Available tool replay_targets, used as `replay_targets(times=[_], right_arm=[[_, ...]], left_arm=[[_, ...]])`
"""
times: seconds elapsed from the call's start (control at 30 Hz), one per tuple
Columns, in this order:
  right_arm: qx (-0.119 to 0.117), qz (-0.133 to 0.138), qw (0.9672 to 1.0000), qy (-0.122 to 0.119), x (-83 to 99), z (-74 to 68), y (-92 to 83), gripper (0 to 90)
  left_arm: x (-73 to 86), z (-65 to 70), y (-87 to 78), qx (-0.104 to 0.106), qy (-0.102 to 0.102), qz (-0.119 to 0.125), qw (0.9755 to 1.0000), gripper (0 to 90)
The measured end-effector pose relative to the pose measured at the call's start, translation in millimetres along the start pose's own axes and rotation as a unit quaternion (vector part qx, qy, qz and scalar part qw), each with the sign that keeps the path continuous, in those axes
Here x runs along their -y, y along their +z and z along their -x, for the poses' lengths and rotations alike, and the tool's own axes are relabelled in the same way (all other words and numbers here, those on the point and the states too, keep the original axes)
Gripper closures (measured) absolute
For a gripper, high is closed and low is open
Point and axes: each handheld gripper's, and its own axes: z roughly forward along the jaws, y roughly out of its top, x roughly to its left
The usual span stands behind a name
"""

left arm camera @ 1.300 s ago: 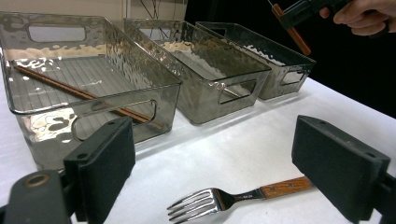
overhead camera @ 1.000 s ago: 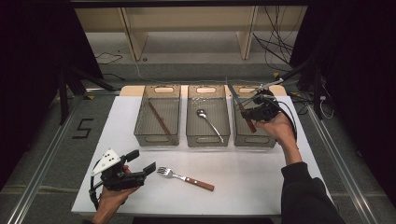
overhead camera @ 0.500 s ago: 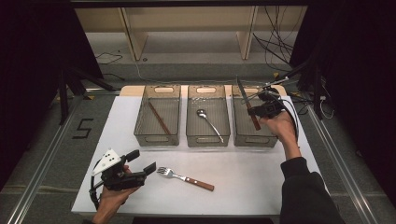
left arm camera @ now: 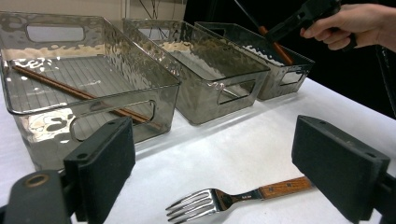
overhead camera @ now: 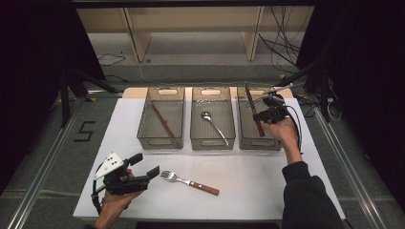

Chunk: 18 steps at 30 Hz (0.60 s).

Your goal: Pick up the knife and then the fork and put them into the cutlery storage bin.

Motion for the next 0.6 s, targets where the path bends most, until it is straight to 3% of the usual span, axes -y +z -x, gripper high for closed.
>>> replay_targets(times=[0.6], right_arm=[[-0.002, -0.018, 0.9994, 0.03, 5.6, -1.9, 15.6, 77.0]], left_arm=[[-0.1, -0.3, -0.4, 0.0, 0.0, 0.0, 1.0, 13.1]])
